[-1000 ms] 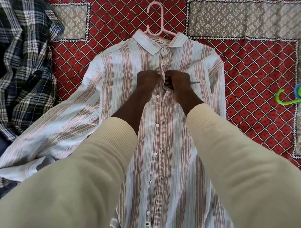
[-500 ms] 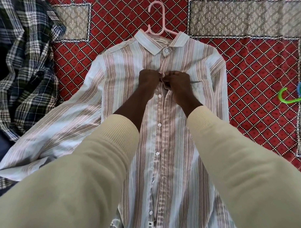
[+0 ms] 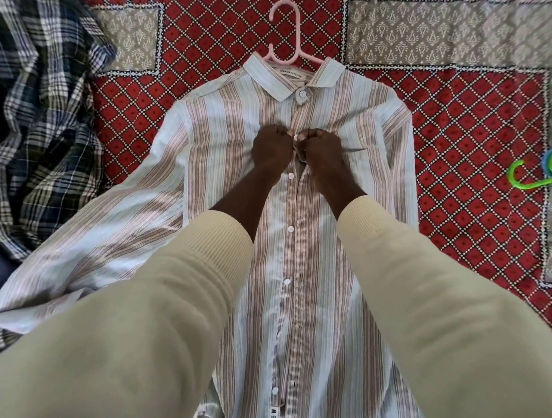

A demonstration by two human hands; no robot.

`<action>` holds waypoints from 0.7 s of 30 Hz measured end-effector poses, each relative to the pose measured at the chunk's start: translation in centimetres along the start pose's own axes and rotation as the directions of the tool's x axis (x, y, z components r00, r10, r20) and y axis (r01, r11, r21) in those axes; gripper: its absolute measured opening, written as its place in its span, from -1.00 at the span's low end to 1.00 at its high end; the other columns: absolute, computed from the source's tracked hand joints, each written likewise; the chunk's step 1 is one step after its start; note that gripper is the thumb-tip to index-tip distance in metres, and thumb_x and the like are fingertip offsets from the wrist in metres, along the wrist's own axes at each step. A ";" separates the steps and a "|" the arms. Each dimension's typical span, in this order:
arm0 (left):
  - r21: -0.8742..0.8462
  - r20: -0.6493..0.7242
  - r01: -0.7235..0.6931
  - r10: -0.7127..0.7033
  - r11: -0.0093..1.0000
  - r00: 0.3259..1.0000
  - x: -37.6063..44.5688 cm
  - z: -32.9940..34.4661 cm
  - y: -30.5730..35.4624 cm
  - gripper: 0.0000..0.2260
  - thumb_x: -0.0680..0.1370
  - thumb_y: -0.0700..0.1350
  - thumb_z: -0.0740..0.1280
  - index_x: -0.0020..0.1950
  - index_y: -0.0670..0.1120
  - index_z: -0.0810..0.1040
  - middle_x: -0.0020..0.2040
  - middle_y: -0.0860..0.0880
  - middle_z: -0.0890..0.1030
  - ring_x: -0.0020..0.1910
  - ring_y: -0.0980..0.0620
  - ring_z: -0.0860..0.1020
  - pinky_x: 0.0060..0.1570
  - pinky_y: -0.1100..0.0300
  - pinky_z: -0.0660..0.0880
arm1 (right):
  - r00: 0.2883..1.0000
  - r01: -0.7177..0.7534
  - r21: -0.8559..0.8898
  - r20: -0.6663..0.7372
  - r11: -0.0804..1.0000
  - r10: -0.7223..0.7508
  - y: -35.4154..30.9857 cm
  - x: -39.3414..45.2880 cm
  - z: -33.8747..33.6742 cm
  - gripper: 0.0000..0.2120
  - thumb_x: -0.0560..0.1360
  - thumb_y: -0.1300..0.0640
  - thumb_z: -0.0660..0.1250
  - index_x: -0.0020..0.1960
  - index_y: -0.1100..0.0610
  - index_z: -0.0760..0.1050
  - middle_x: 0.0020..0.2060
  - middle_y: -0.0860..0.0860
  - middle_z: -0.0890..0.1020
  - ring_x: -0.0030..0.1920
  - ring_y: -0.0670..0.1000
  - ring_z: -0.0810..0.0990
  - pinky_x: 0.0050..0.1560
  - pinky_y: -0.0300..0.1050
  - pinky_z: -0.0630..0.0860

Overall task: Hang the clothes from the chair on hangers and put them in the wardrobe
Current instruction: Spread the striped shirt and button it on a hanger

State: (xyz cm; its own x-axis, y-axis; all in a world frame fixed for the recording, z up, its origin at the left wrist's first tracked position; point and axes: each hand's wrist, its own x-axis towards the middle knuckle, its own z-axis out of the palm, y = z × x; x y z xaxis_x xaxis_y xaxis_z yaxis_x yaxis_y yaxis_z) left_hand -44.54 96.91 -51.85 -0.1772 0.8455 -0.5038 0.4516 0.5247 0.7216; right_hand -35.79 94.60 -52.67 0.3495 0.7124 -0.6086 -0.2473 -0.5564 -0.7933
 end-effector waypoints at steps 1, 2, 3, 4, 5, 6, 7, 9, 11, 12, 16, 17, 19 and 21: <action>0.029 -0.027 -0.013 0.014 0.999 1.000 -0.2 -0.2 0.2 -0.82 0.54 -0.08 0.33 -0.10 -0.16 0.66 -0.12 -0.13 0.69 -0.10 -0.12 0.64 -0.07 0.03 0.56 | 1.000 -0.002 -0.004 -0.001 1.000 0.002 0.0 0.1 0.0 -0.79 0.41 0.42 0.32 -0.31 0.17 0.52 -0.43 0.08 0.55 -0.46 -0.04 0.47 -0.40 -0.20 0.39; 0.049 -0.046 -0.019 0.021 0.999 0.999 -0.2 -0.2 0.2 -0.82 0.54 -0.09 0.34 -0.12 -0.18 0.65 -0.13 -0.14 0.68 -0.11 -0.12 0.64 -0.10 0.04 0.54 | 1.000 -0.001 -0.006 -0.002 1.000 0.001 0.1 0.2 0.0 -0.80 0.40 0.41 0.34 -0.32 0.16 0.53 -0.41 0.09 0.57 -0.43 -0.02 0.51 -0.37 -0.18 0.42; 0.040 -0.061 -0.030 0.032 0.999 0.998 -0.2 -0.2 0.1 -0.82 0.53 -0.09 0.35 -0.16 -0.19 0.64 -0.16 -0.14 0.68 -0.13 -0.13 0.64 -0.13 0.03 0.54 | 1.000 -0.001 -0.014 -0.012 1.000 0.000 0.2 0.4 0.0 -0.80 0.40 0.39 0.37 -0.32 0.15 0.54 -0.38 0.11 0.60 -0.38 0.02 0.56 -0.33 -0.15 0.47; 0.031 -0.074 -0.029 0.031 0.999 0.997 -0.2 -0.1 -0.1 -0.81 0.52 -0.09 0.36 -0.19 -0.20 0.63 -0.19 -0.14 0.67 -0.14 -0.13 0.64 -0.15 0.03 0.54 | 1.000 0.005 -0.027 -0.027 1.000 -0.006 0.3 0.5 0.1 -0.81 0.39 0.37 0.40 -0.32 0.14 0.55 -0.36 0.14 0.63 -0.33 0.06 0.60 -0.29 -0.11 0.50; 0.016 -0.077 -0.038 0.039 0.999 0.996 -0.2 -0.2 -0.3 -0.81 0.51 -0.08 0.37 -0.20 -0.19 0.64 -0.21 -0.13 0.68 -0.16 -0.13 0.65 -0.15 0.02 0.57 | 0.999 0.006 -0.045 -0.043 0.999 -0.008 0.3 0.5 0.1 -0.82 0.37 0.36 0.42 -0.33 0.14 0.56 -0.34 0.15 0.64 -0.30 0.09 0.61 -0.27 -0.09 0.51; -0.005 -0.065 -0.037 0.037 0.999 0.997 -0.1 -0.3 -0.6 -0.81 0.52 -0.07 0.36 -0.18 -0.17 0.65 -0.21 -0.10 0.68 -0.16 -0.10 0.65 -0.13 0.00 0.58 | 0.999 0.005 -0.056 -0.053 0.998 -0.008 0.2 0.5 0.1 -0.83 0.36 0.35 0.42 -0.32 0.14 0.57 -0.34 0.16 0.64 -0.30 0.09 0.61 -0.27 -0.08 0.50; -0.047 -0.041 -0.039 0.037 0.998 0.998 0.1 -0.5 -0.9 -0.82 0.53 -0.07 0.34 -0.15 -0.14 0.65 -0.20 -0.08 0.69 -0.17 -0.07 0.66 -0.09 -0.01 0.60 | 0.999 0.002 -0.052 -0.050 0.999 -0.005 0.0 0.5 0.0 -0.84 0.36 0.36 0.40 -0.31 0.14 0.57 -0.34 0.15 0.63 -0.31 0.09 0.59 -0.29 -0.08 0.49; -0.149 0.019 -0.078 0.082 0.986 0.996 -0.1 -1.3 -1.7 -0.86 0.56 -0.12 0.30 -0.12 -0.09 0.63 -0.20 -0.05 0.68 -0.20 -0.01 0.65 -0.03 0.00 0.61 | 0.999 -0.001 0.012 -0.039 1.000 0.001 -0.2 0.0 -0.5 -0.85 0.38 0.38 0.33 -0.26 0.17 0.58 -0.33 0.14 0.61 -0.31 0.08 0.57 -0.30 -0.05 0.51; -0.166 0.001 -0.167 0.169 0.972 0.986 -1.1 -2.2 -2.2 -0.87 0.55 -0.10 0.29 -0.08 -0.07 0.63 -0.20 -0.04 0.67 -0.21 -0.01 0.63 -0.04 -0.02 0.57 | 0.986 0.108 -0.045 -0.123 0.993 -0.113 -0.1 -1.1 -1.1 -0.87 0.41 0.35 0.31 -0.18 0.18 0.60 -0.26 0.10 0.64 -0.23 0.07 0.61 -0.19 0.01 0.59; -0.144 -0.043 -0.193 0.189 0.971 0.981 -2.0 -2.6 -2.6 -0.85 0.55 -0.07 0.29 -0.06 -0.07 0.64 -0.21 -0.02 0.67 -0.20 -0.01 0.63 -0.04 -0.01 0.57 | 0.955 0.186 -0.198 -0.195 0.962 -0.224 0.2 -2.2 -1.2 -0.89 0.41 0.31 0.33 -0.16 0.16 0.61 -0.23 0.06 0.65 -0.19 0.04 0.62 -0.12 0.00 0.61; -0.148 -0.079 -0.161 0.151 0.976 0.985 -6.2 -2.7 -5.0 -0.85 0.58 -0.07 0.31 -0.15 -0.03 0.61 -0.35 0.01 0.63 -0.34 0.06 0.60 -0.15 0.03 0.57 | 0.851 0.289 -0.613 -0.188 0.736 -0.491 3.1 -7.4 -0.9 -0.89 0.46 0.14 0.37 -0.18 0.19 0.52 -0.24 0.05 0.57 -0.22 0.04 0.53 -0.21 -0.03 0.45; -0.188 -0.037 -0.133 0.128 0.973 0.991 -7.0 -2.6 -5.6 -0.86 0.58 -0.06 0.32 -0.15 -0.03 0.62 -0.36 0.01 0.63 -0.35 0.06 0.59 -0.15 -0.02 0.58 | 0.874 0.269 -0.653 -0.143 0.708 -0.464 4.0 -8.3 -0.8 -0.84 0.46 0.10 0.39 -0.11 0.20 0.52 -0.17 0.07 0.57 -0.17 0.06 0.53 -0.19 -0.05 0.43; -0.193 0.015 -0.128 0.133 0.973 0.991 -7.8 -2.2 -6.5 -0.87 0.56 -0.07 0.32 -0.10 -0.06 0.65 -0.30 0.03 0.65 -0.30 0.05 0.61 -0.09 -0.07 0.60 | 0.911 0.195 -0.730 -0.113 0.655 -0.397 5.4 -9.1 -0.9 -0.70 0.48 0.03 0.38 0.11 0.21 0.50 0.03 0.10 0.55 0.01 0.12 0.54 -0.06 -0.02 0.47; -0.152 0.031 -0.138 0.144 0.979 0.989 -8.0 -2.1 -6.4 -0.87 0.55 -0.13 0.32 -0.07 -0.07 0.67 -0.21 0.01 0.68 -0.22 0.03 0.64 -0.07 0.01 0.59 | 0.913 0.170 -0.757 -0.119 0.631 -0.389 5.4 -9.3 -1.1 -0.65 0.53 0.01 0.32 0.21 0.19 0.45 0.13 0.11 0.52 0.09 0.14 0.53 -0.03 0.01 0.48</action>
State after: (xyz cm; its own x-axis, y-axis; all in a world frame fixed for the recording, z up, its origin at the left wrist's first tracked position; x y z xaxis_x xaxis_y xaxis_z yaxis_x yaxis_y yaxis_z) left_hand -47.81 87.03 -51.43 -0.0828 0.9088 -0.4090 0.3332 0.4120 0.8481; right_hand -39.38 84.54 -51.30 0.5231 0.8163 -0.2448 0.5877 -0.5536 -0.5901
